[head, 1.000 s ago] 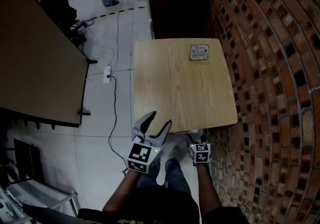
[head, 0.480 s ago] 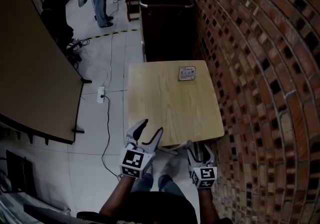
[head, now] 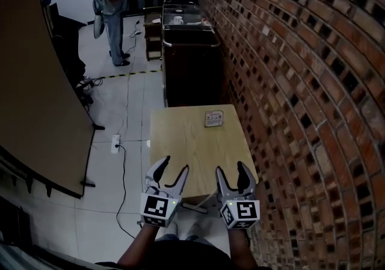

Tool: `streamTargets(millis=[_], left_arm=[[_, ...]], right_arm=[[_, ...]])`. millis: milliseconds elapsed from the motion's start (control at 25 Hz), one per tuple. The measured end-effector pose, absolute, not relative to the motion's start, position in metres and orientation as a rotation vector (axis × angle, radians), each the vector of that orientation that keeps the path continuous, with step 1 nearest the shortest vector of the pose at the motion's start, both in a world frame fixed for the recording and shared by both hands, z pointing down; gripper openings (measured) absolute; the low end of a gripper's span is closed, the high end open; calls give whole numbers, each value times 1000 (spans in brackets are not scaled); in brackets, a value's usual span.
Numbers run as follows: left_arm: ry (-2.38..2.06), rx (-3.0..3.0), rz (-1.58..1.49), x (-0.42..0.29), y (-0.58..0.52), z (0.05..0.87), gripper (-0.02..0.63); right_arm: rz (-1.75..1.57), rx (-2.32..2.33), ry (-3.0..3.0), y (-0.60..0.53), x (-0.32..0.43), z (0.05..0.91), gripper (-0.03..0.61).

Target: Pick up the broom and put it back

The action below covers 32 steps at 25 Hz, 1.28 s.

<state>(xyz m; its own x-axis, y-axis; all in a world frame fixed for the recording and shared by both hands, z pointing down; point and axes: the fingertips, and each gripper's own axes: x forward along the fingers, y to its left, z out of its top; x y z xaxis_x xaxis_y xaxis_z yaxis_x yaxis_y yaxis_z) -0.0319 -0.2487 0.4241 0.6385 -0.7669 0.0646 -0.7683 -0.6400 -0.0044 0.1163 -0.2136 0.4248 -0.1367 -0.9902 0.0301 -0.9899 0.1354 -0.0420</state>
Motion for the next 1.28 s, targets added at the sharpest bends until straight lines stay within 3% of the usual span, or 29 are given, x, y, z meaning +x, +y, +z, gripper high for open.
streamTargets(millis=[200,600,920,1000,1280], left_arm=[[-1421,2812,-30,-60,-247,392,235],[-1447,2838,16,-86,-212,385,235],[-1607,2775,-27,-82,-101,390,233],[-1661,2704,1,-89,-62,400,205],[-1678,2652,50,-60,18,416,203]], right_arm=[[22,-2037,2336,-216,89,389,282],[177,-2101,2285,-177,68,373,282],[91,-1976,2328,-63,78,395,282],[59,-1938,2355,-23,86,401,282],[189,-1981,2366,51,129,399,282]])
